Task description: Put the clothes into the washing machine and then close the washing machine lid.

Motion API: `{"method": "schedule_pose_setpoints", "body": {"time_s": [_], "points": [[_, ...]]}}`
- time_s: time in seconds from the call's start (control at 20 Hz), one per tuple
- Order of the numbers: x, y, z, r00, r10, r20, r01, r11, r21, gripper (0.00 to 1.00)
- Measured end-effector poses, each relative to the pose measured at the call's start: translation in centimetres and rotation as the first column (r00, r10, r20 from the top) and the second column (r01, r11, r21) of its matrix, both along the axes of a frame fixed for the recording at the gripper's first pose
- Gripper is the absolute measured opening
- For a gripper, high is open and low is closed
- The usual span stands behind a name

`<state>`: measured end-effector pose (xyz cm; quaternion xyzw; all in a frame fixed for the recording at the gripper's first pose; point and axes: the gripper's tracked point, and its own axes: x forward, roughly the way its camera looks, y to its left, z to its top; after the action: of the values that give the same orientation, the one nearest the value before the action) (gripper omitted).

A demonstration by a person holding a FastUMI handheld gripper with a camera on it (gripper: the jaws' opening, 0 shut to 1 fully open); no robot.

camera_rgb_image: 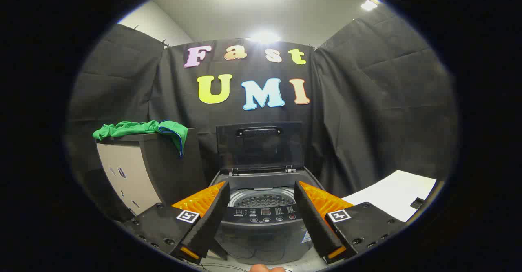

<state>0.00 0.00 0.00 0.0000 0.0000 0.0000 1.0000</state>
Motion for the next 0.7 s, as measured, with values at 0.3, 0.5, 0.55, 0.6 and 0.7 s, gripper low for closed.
{"method": "schedule_pose_setpoints", "body": {"time_s": [0.3,0.5,0.55,0.6,0.7], "points": [[-1.0,0.7,0.7,1.000,0.000,0.017,0.001,1.000,-0.024,0.98],[-1.4,1.1,0.7,1.000,0.000,0.017,0.000,0.999,-0.037,0.98],[-1.4,1.1,0.7,1.000,-0.001,0.020,0.002,0.999,-0.041,0.98],[-1.4,1.1,0.7,1.000,-0.002,0.019,0.003,0.999,-0.042,0.98],[-1.5,1.3,0.6,1.000,0.003,0.016,-0.002,0.999,-0.037,0.98]]}}
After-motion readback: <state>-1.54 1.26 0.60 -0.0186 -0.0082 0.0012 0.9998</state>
